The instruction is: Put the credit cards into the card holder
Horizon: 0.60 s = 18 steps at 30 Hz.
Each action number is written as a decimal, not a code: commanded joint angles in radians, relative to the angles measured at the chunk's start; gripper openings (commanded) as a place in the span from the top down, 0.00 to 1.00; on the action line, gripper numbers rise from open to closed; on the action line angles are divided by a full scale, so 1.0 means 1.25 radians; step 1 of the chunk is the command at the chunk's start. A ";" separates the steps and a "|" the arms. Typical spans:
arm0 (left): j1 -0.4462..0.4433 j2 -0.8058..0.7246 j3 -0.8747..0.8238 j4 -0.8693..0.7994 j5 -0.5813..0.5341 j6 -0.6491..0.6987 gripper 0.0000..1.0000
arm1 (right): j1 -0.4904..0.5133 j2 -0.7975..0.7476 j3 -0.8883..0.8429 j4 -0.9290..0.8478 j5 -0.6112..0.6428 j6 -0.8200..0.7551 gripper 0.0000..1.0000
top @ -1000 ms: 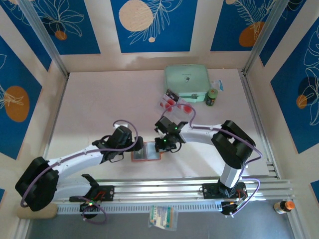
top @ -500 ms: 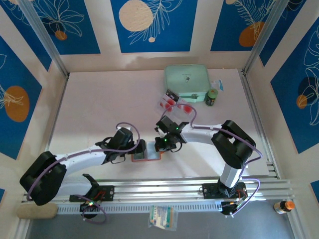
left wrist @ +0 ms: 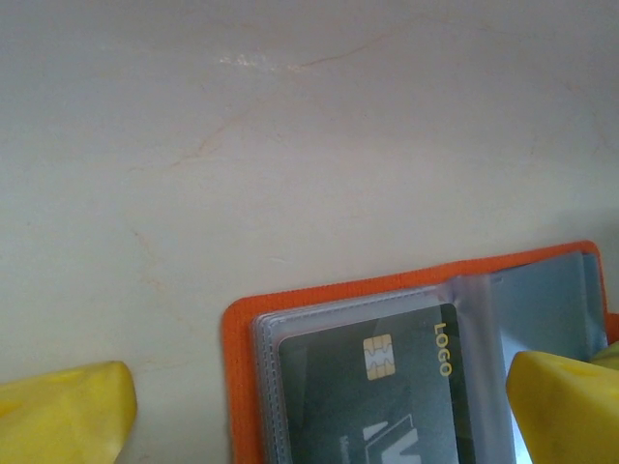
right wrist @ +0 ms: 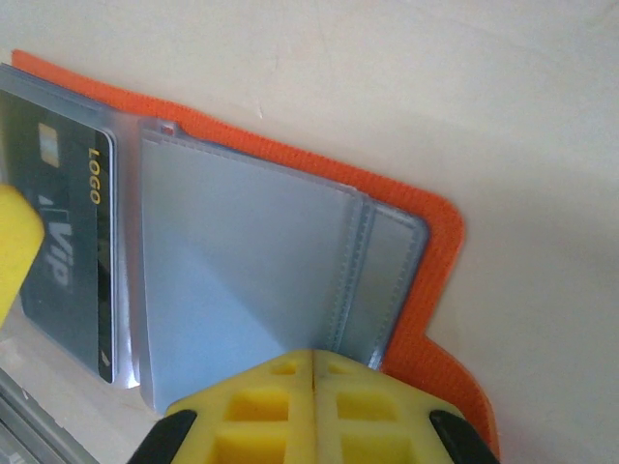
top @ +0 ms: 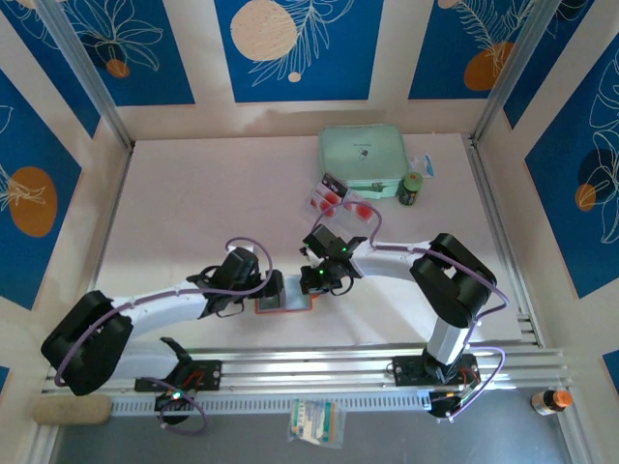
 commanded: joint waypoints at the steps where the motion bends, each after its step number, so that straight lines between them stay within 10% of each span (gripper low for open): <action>1: -0.025 0.036 0.010 0.093 0.084 -0.023 0.00 | 0.001 0.039 -0.031 -0.030 0.028 0.001 1.00; 18: -0.074 0.045 0.056 0.060 0.047 -0.038 0.00 | 0.002 0.040 -0.046 0.000 0.014 0.002 1.00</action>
